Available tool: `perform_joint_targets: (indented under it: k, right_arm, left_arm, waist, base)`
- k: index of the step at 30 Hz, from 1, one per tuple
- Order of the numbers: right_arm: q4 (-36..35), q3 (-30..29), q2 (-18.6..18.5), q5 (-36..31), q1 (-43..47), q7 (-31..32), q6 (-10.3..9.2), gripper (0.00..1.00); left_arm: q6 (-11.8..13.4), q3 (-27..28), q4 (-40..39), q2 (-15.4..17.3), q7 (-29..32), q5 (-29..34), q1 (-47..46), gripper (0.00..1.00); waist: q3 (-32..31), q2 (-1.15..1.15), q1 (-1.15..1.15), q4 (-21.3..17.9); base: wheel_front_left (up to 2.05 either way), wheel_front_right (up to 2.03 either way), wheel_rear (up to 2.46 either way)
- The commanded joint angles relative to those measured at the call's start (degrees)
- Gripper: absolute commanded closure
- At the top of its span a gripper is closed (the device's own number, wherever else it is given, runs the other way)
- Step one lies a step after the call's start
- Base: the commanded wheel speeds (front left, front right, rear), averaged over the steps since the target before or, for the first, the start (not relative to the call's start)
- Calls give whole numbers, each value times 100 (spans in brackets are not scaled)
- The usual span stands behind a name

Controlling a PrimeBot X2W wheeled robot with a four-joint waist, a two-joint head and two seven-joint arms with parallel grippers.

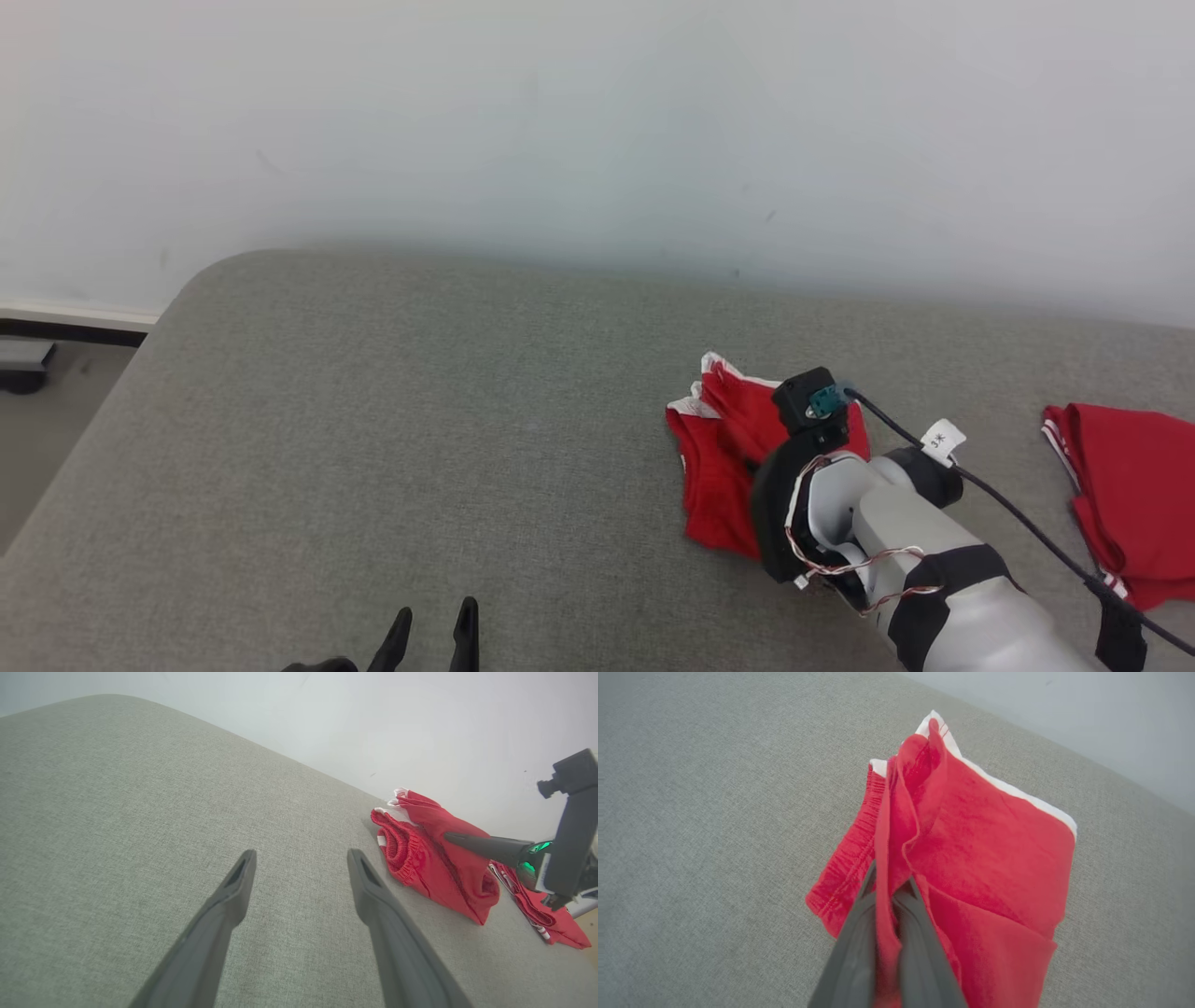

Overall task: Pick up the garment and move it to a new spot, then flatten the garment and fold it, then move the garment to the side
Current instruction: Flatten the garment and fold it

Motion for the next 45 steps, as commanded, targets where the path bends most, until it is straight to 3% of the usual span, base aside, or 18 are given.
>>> perform_joint_targets:
  k: [1,7,8,9,12,18,22,23,25,26,27,34,40,45]
  right_arm:
    - [5,11,32,49,71,22,-11,100]
    - [81,28,180,216,117,-2,-11,100]
    - [29,-8,198,250,92,-114,-11,95]
    - [-1,-52,228,340,90,-163,-11,0]
    - [-211,-69,197,511,24,-265,-11,0]
    - [-623,-157,-374,539,4,-376,-11,0]
    - [-481,-298,-679,300,230,-362,-11,0]
    - [-439,-340,-681,266,284,-366,-11,11]
    - [-333,-400,-706,91,336,-459,-11,71]
    - [-264,-413,-678,42,388,-478,-11,97]
    - [-218,-423,-610,-2,452,-500,-11,100]
    - [-174,-284,-141,-262,575,-569,-11,100]
    - [-219,186,276,-374,719,-369,-11,100]
    - [-270,574,412,-248,866,-206,-11,100]
  left_arm:
    - [-5,-19,16,-19,-1,6,-8,0]
    - [-15,-24,57,-12,-11,-10,-40,0]
    - [-10,-24,58,-16,-16,-13,-40,0]
    - [-7,-19,55,-26,-25,-21,-41,0]
    - [17,8,42,-34,-47,-42,-22,0]
    - [35,92,21,-17,-132,-82,87,0]
    - [11,37,12,-82,-148,-84,28,0]
    - [8,26,10,-90,-148,-77,6,0]
    - [-16,-5,16,-115,-143,-63,-47,0]
    - [-39,-28,30,-133,-137,-58,-74,0]
    - [-59,-35,60,-143,-140,-58,-101,0]
    - [-108,-41,179,-157,-151,-101,-144,0]
    - [-155,-38,249,-166,-165,-140,-161,0]
    - [-154,-60,276,-186,-160,-152,-197,0]
  waist:
    - [12,0,0,65]
    - [11,0,0,213]
    - [11,0,0,225]
    - [10,0,0,234]
    - [-4,0,0,218]
    - [-26,0,0,32]
    - [13,0,0,-44]
    - [34,0,0,-50]
    - [89,0,0,-38]
    - [121,0,0,-21]
    - [142,0,0,-3]
    - [216,0,0,124]
    - [183,0,0,223]
    - [146,0,0,284]
  base:
    - [0,0,0]
    - [0,0,0]
    - [0,0,0]
    - [0,0,0]
    - [0,0,0]
    - [0,0,0]
    - [0,0,0]
    - [0,0,0]
    - [0,0,0]
    - [0,0,0]
    - [0,0,0]
    - [0,0,0]
    - [0,0,0]
    - [0,0,0]
